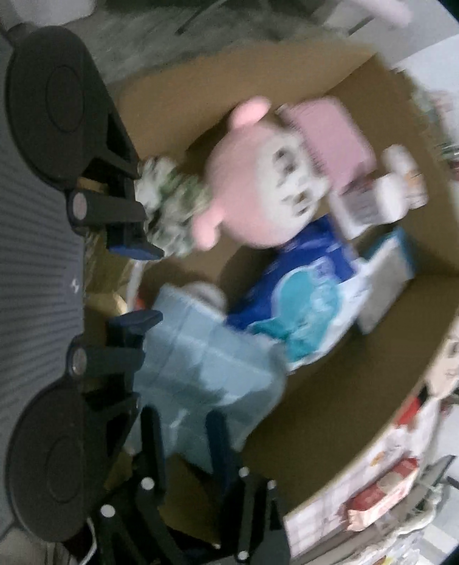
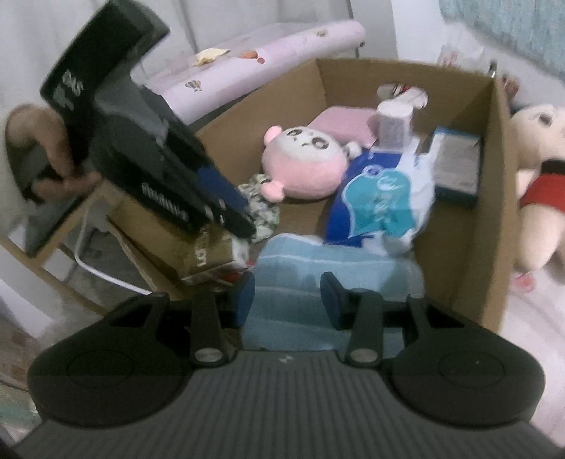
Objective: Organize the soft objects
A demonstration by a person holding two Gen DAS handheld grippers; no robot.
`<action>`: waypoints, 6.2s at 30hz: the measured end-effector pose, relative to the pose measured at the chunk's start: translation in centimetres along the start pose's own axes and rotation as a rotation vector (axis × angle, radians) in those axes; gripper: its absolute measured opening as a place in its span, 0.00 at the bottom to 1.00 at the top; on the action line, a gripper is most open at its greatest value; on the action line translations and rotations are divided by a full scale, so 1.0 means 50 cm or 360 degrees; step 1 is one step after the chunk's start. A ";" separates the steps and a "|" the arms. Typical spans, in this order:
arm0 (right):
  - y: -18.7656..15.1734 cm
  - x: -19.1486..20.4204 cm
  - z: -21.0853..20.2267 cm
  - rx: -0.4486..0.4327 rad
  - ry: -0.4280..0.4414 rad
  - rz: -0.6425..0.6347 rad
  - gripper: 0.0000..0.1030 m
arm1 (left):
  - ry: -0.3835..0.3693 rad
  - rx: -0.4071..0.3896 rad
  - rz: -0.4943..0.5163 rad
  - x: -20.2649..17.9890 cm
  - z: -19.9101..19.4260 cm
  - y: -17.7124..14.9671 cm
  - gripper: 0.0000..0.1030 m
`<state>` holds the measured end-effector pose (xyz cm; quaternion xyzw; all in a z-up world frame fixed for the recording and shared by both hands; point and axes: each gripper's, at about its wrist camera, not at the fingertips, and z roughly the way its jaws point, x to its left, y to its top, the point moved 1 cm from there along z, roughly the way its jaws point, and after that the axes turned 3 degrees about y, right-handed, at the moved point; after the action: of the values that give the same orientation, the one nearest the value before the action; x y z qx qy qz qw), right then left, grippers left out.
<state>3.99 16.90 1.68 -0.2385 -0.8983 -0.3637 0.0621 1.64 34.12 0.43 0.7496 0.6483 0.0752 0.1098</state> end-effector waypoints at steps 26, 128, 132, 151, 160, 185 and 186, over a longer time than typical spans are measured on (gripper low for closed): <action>-0.024 -0.005 -0.181 -0.0497 -0.0204 0.0306 0.45 | 0.0688 -0.1033 -0.0819 -0.090 -0.249 -0.127 1.00; -0.091 0.051 -0.313 -0.0765 -0.0695 0.0386 0.55 | 0.0913 -0.1132 -0.1122 -0.220 -0.277 -0.217 1.00; -0.092 0.051 -0.309 -0.0764 -0.0697 0.0394 0.56 | 0.0954 -0.1121 -0.1040 -0.230 -0.273 -0.215 1.00; -0.102 0.032 -0.303 -0.0748 -0.0704 0.0404 0.57 | 0.0944 -0.1121 -0.1000 -0.250 -0.255 -0.187 1.00; -0.109 0.025 -0.307 -0.0746 -0.0709 0.0431 0.58 | 0.0952 -0.1110 -0.0987 -0.259 -0.246 -0.175 1.00; -0.116 0.038 -0.323 -0.0767 -0.0749 0.0441 0.59 | 0.0952 -0.1146 -0.0974 -0.256 -0.258 -0.179 1.00; -0.116 0.039 -0.323 -0.0769 -0.0751 0.0438 0.59 | 0.0952 -0.1148 -0.0974 -0.256 -0.258 -0.179 1.00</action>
<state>-1.47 3.02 10.36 -0.4424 -0.7356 -0.4886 -0.1566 -12.11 23.54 10.89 0.3881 0.7726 0.4663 0.1874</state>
